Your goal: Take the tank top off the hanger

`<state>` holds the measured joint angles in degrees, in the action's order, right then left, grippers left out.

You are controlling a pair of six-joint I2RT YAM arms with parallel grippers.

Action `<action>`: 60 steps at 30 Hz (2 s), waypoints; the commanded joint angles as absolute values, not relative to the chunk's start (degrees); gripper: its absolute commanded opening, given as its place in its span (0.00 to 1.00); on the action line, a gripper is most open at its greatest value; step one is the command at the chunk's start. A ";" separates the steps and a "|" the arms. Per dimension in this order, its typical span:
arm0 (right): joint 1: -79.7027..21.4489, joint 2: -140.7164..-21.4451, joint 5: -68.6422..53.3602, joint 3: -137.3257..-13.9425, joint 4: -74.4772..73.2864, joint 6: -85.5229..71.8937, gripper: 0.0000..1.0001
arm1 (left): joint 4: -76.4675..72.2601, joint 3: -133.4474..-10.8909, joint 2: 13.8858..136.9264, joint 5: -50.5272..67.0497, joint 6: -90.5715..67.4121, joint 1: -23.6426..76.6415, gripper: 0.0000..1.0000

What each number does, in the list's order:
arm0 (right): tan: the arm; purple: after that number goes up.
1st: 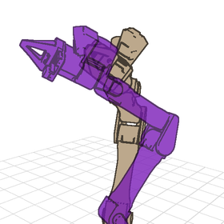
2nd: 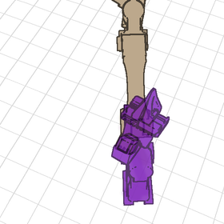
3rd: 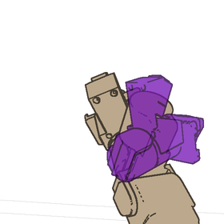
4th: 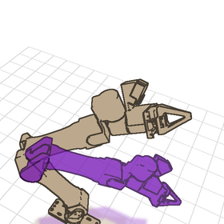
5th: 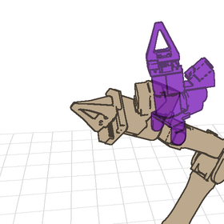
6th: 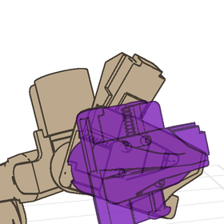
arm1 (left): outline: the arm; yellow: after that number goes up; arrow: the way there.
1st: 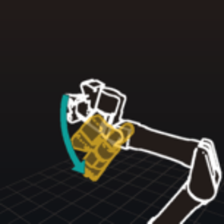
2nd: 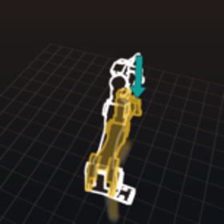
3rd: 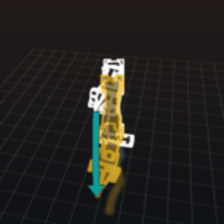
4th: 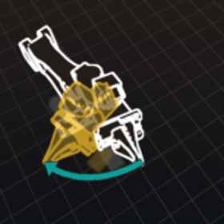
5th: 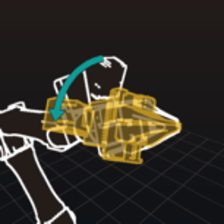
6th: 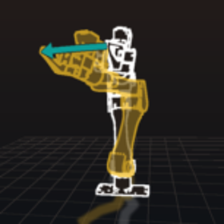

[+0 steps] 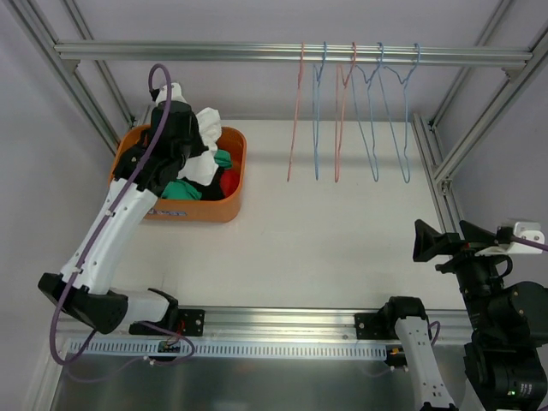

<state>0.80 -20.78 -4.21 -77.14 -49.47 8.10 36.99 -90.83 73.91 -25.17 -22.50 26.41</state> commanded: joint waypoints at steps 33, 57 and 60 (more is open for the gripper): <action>0.97 -25.74 -15.29 -71.98 -46.84 9.49 0.99 | 37.96 -82.88 73.58 -6.95 -25.23 7.38 0.99; -14.76 -16.35 11.60 -57.57 -52.38 13.89 0.99 | 49.57 -58.36 17.41 -0.09 -11.69 7.47 0.99; -15.21 -15.64 10.37 -57.13 -52.38 12.83 1.00 | 49.83 -56.78 16.70 3.16 -11.87 7.47 0.99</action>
